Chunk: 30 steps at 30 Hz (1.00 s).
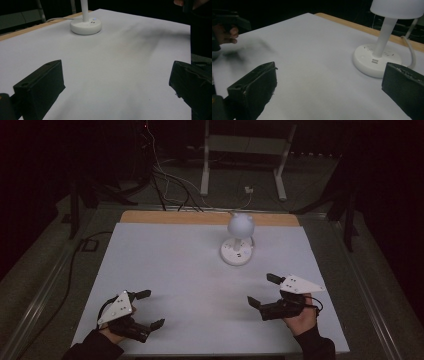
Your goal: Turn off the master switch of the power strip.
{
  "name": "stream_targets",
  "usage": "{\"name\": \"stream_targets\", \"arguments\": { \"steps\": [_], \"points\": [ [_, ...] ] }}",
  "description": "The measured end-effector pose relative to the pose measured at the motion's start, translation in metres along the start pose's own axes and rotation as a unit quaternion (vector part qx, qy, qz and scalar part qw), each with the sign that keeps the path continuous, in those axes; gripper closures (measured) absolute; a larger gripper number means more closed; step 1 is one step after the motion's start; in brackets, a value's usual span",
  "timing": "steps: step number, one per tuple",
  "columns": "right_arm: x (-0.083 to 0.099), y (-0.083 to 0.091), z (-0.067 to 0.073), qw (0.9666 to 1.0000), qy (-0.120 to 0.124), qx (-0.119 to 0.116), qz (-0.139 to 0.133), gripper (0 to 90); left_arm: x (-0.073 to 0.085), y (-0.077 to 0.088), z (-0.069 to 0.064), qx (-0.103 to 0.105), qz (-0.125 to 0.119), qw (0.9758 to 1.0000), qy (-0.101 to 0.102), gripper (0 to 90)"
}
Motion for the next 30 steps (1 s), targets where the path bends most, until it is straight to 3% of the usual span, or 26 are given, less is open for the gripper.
{"name": "stream_targets", "arguments": {
  "steps": [8,30],
  "points": [
    [-0.005,-0.009,-0.010,0.9998,-0.015,0.011,0.000,0.0,0.000,0.000,0.000,0.000,-0.001,1.0000,0.001,0.4],
    [-0.026,-0.030,-0.038,0.9989,-0.020,0.042,-0.005,0.0,0.000,0.001,0.001,0.000,-0.003,1.0000,0.003,0.4]
  ]
}}
Point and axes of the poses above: each handheld gripper's, and its own axes: y roughly backward along the jaws, x roughly out of its underside, z roughly to its left, the point moved 4 cm from there along -y, roughly forward along the jaws, and after that the axes turned 4 degrees about x, right-handed, at the moved point
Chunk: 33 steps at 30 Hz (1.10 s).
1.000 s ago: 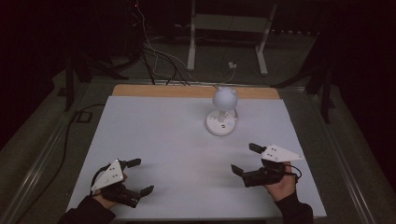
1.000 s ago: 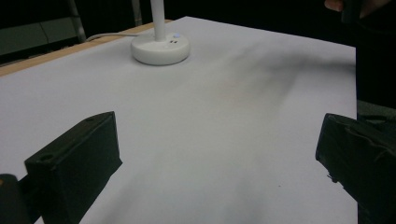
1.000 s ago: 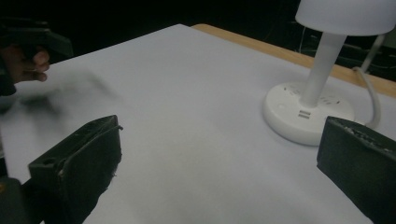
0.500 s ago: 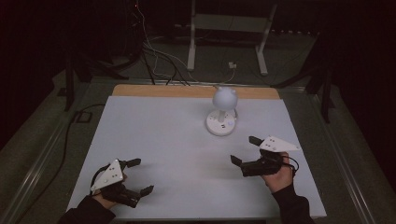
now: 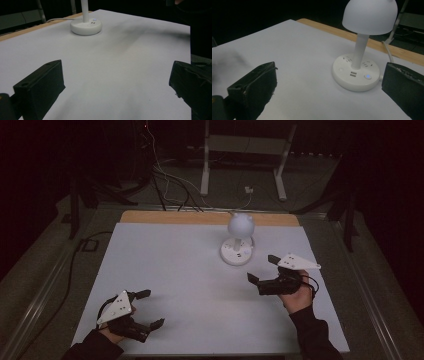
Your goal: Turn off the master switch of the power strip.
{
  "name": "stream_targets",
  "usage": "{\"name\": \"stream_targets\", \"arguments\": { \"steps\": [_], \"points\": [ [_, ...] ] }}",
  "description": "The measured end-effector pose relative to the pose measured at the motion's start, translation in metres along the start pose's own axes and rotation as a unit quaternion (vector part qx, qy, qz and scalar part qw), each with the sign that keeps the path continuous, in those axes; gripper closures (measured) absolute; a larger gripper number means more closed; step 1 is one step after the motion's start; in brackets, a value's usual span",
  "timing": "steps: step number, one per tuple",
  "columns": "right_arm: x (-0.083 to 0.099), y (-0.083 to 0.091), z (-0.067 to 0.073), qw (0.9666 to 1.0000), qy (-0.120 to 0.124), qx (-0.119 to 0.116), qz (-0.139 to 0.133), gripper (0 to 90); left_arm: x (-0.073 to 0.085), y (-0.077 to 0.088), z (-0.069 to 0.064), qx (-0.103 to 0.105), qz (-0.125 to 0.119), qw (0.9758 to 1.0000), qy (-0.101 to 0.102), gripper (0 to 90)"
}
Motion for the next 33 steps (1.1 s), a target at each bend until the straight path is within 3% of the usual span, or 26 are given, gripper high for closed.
{"name": "stream_targets", "arguments": {
  "steps": [15,25,33],
  "points": [
    [-0.006,-0.022,-0.015,0.9996,-0.002,0.028,0.001,0.0,0.000,0.000,0.000,-0.001,-0.002,1.0000,0.002,0.4],
    [-0.007,-0.043,-0.023,0.9989,-0.001,0.044,0.016,0.0,0.000,0.000,0.000,0.001,-0.002,1.0000,0.002,0.4],
    [-0.002,-0.058,-0.033,0.9976,-0.017,0.059,0.032,0.0,0.000,0.000,0.000,0.002,-0.004,1.0000,0.005,0.4]
  ]
}}
Point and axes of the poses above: each handheld gripper's, and its own axes: y roughly backward along the jaws, x roughly out of its underside, z roughly to its left, the point moved 4 cm from there along -y, roughly forward along the jaws, and after that the axes turned 4 degrees about x, right-handed, at the moved point
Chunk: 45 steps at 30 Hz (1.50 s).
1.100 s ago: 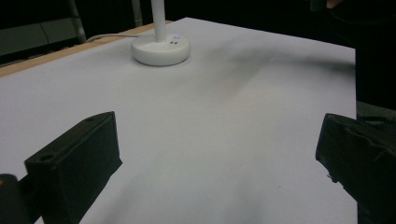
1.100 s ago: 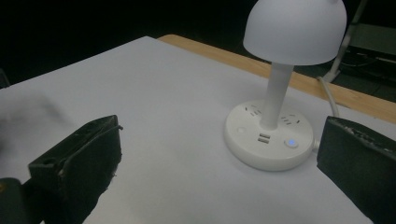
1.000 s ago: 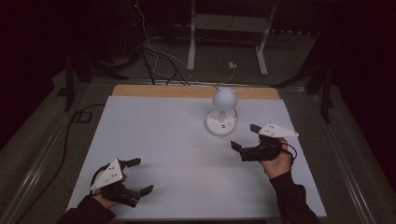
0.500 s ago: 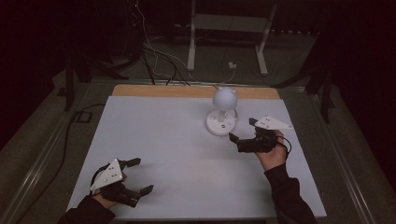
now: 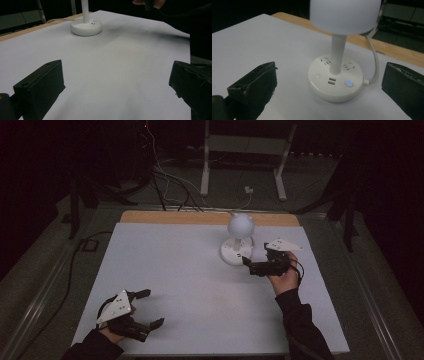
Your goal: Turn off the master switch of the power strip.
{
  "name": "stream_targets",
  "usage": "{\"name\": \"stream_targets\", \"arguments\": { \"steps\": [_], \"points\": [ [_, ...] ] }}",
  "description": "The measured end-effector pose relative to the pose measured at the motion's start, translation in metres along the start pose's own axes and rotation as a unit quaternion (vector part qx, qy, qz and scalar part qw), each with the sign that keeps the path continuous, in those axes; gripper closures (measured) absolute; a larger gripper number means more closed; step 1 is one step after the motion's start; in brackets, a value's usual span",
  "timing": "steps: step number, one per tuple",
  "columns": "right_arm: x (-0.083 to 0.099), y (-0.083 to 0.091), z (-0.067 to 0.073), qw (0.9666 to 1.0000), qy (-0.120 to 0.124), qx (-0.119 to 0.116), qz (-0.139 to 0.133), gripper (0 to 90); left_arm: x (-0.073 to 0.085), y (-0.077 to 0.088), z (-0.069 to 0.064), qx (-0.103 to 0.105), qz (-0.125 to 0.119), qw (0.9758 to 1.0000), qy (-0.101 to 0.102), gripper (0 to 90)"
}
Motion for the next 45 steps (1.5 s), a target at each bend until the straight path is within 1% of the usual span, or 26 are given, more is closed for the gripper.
{"name": "stream_targets", "arguments": {
  "steps": [5,8,10,11,12,13,15,16,17,18,20,23,29,30,31,32,35,36,38,39,40,41,42,43,44,45],
  "points": [
    [0.004,-0.008,-0.007,0.9999,-0.008,0.009,0.009,0.0,0.000,0.000,0.000,-0.001,-0.001,1.0000,0.001,0.4],
    [0.005,-0.013,-0.012,0.9996,-0.007,0.028,0.008,0.0,0.000,0.000,0.000,0.000,0.001,1.0000,-0.002,0.4],
    [0.005,-0.014,-0.014,0.9994,-0.009,0.033,0.009,0.0,0.000,0.000,0.000,0.000,0.001,1.0000,-0.001,0.4],
    [0.006,-0.017,-0.017,0.9990,-0.014,0.042,0.010,0.0,0.000,0.000,0.000,0.000,0.001,1.0000,-0.001,0.3],
    [0.007,-0.019,-0.018,0.9990,-0.018,0.039,0.011,0.0,0.000,0.000,0.000,-0.001,0.002,1.0000,-0.002,0.4],
    [0.008,-0.021,-0.020,0.9988,-0.020,0.043,0.013,0.0,0.000,0.000,0.000,0.000,0.001,1.0000,-0.002,0.4],
    [0.009,-0.025,-0.024,0.9984,-0.014,0.052,0.017,0.0,0.000,0.000,0.001,-0.001,0.001,1.0000,0.000,0.4],
    [0.009,-0.025,-0.024,0.9984,-0.014,0.052,0.017,0.0,0.000,0.000,0.001,-0.001,0.001,1.0000,0.000,0.4],
    [0.011,-0.026,-0.026,0.9983,-0.016,0.052,0.019,0.0,0.000,0.000,0.001,-0.001,0.001,1.0000,0.000,0.4],
    [0.013,-0.030,-0.029,0.9978,-0.023,0.059,0.020,0.0,0.000,0.000,0.000,0.000,0.002,1.0000,-0.003,0.3],
    [0.016,-0.033,-0.031,0.9978,-0.027,0.059,0.017,0.0,0.000,0.000,0.000,0.000,0.002,1.0000,-0.003,0.4],
    [0.019,-0.037,-0.034,0.9968,-0.040,0.064,0.024,0.0,0.001,0.000,0.001,-0.001,0.002,1.0000,-0.001,0.4],
    [0.021,-0.044,-0.036,0.9956,-0.050,0.077,0.022,0.0,0.001,-0.001,0.001,0.000,0.003,1.0000,-0.001,0.4],
    [0.021,-0.048,-0.037,0.9942,-0.061,0.085,0.021,0.0,0.001,-0.001,0.001,0.000,0.003,1.0000,-0.002,0.4],
    [0.021,-0.049,-0.037,0.9938,-0.064,0.087,0.025,0.0,0.001,-0.001,0.001,0.000,0.004,1.0000,-0.002,0.4],
    [0.021,-0.051,-0.038,0.9931,-0.064,0.095,0.024,0.0,0.001,-0.001,0.001,0.000,0.003,1.0000,-0.002,0.4],
    [0.022,-0.052,-0.038,0.9931,-0.069,0.092,0.025,0.0,0.001,-0.001,0.001,0.000,0.003,1.0000,0.000,0.4],
    [0.022,-0.053,-0.037,0.9924,-0.078,0.092,0.027,2.5,0.001,-0.001,0.001,0.000,0.003,1.0000,-0.001,0.4],
    [0.022,-0.053,-0.036,0.9921,-0.076,0.096,0.027,5.5,0.001,-0.001,0.001,0.000,0.003,1.0000,-0.001,0.4],
    [0.022,-0.053,-0.035,0.9921,-0.080,0.092,0.027,7.8,0.001,-0.001,0.001,0.001,0.002,1.0000,0.001,0.4],
    [0.022,-0.053,-0.035,0.9916,-0.083,0.095,0.028,8.5,0.001,-0.001,0.001,0.001,0.002,1.0000,0.002,0.4],
    [0.022,-0.053,-0.034,0.9915,-0.084,0.095,0.027,12.0,0.001,-0.001,0.001,0.001,0.003,1.0000,0.001,0.4],
    [0.022,-0.053,-0.034,0.9913,-0.084,0.095,0.035,17.9,0.001,-0.001,0.001,0.001,0.004,1.0000,-0.001,0.4],
    [0.022,-0.053,-0.034,0.9908,-0.084,0.099,0.040,18.5,0.001,-0.001,0.001,0.001,0.002,1.0000,0.000,0.4],
    [0.022,-0.053,-0.033,0.9899,-0.084,0.105,0.046,22.2,0.001,-0.001,0.001,0.001,0.002,1.0000,0.001,0.4],
    [0.022,-0.053,-0.033,0.9899,-0.084,0.105,0.046,22.2,0.001,-0.001,0.001,0.001,0.002,1.0000,0.001,0.4]
  ]
}}
Point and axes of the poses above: each handheld gripper's, and its own axes: y roughly backward along the jaws, x roughly out of its underside, z roughly to its left, the point moved 4 cm from there along -y, roughly forward along the jaws, and after that the axes turned 4 degrees about x, right-handed, at the moved point
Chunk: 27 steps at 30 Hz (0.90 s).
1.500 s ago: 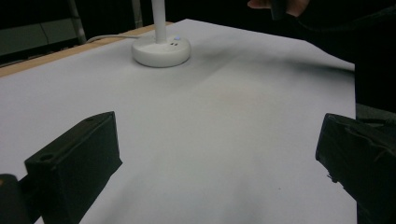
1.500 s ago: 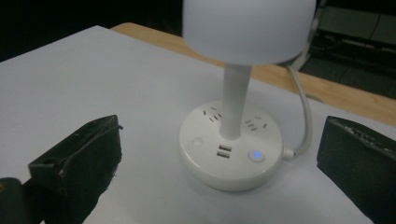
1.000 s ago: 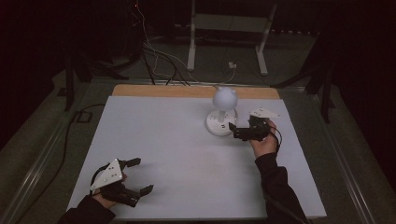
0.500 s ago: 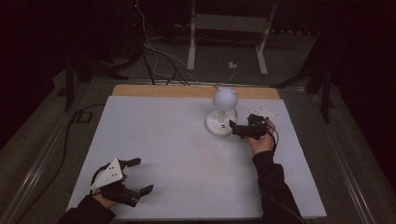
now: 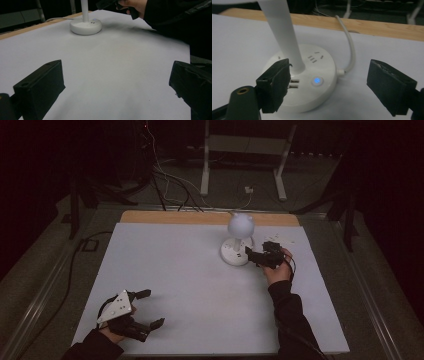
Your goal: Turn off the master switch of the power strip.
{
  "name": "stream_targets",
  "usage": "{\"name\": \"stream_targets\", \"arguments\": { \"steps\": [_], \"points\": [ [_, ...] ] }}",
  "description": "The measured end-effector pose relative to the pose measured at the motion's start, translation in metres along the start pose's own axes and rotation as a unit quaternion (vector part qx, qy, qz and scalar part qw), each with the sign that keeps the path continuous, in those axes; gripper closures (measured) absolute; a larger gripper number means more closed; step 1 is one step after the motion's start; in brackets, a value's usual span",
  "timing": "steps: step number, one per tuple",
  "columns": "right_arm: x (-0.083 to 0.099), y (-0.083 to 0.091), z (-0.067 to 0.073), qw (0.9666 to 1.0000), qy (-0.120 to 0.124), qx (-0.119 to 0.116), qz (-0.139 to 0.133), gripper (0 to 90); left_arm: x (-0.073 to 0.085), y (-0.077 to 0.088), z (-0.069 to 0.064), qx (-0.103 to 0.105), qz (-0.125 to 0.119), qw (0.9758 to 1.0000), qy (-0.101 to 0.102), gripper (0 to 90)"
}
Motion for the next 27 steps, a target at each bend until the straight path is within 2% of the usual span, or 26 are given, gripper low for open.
{"name": "stream_targets", "arguments": {
  "steps": [1,3,8,11,12,15,17,21,27],
  "points": [
    [0.000,0.001,0.001,0.9999,-0.009,0.008,0.007,28.2,0.000,0.000,0.000,0.000,0.000,1.0000,0.001,0.4],
    [-0.001,0.001,0.001,0.9998,-0.013,0.006,0.016,36.2,0.000,0.000,0.000,0.001,0.002,1.0000,0.001,0.4],
    [-0.001,0.001,0.004,0.9996,-0.003,0.004,0.027,56.3,0.000,0.000,0.000,0.001,0.001,1.0000,0.001,0.4],
    [0.000,0.000,0.005,0.9995,-0.001,0.005,0.033,64.9,0.000,0.000,0.000,0.000,0.000,1.0000,0.001,0.4],
    [0.000,0.000,0.005,0.9995,-0.001,0.005,0.033,64.9,0.000,0.000,0.000,0.000,-0.001,1.0000,0.003,0.4],
    [0.000,-0.002,0.007,0.9992,-0.007,0.000,0.039,80.2,0.000,0.000,0.000,0.001,0.001,1.0000,0.000,0.4],
    [0.000,-0.002,0.007,0.9989,-0.015,-0.009,0.043,83.6,0.000,0.000,0.000,0.001,0.000,1.0000,0.002,0.4],
    [0.000,-0.004,0.007,0.9990,-0.011,0.001,0.044,89.5,0.000,0.000,0.000,0.000,0.000,1.0000,0.000,0.4],
    [0.000,-0.008,0.008,0.9990,0.000,0.006,0.045,89.9,0.000,0.000,0.000,0.000,0.001,1.0000,0.000,0.4]
  ]
}}
Point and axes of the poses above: each handheld gripper's, and its own axes: y roughly backward along the jaws, x roughly out of its underside, z roughly to its left, the point moved 4 cm from there along -y, roughly forward along the jaws, and after that the axes turned 4 degrees about x, right-handed, at the moved point
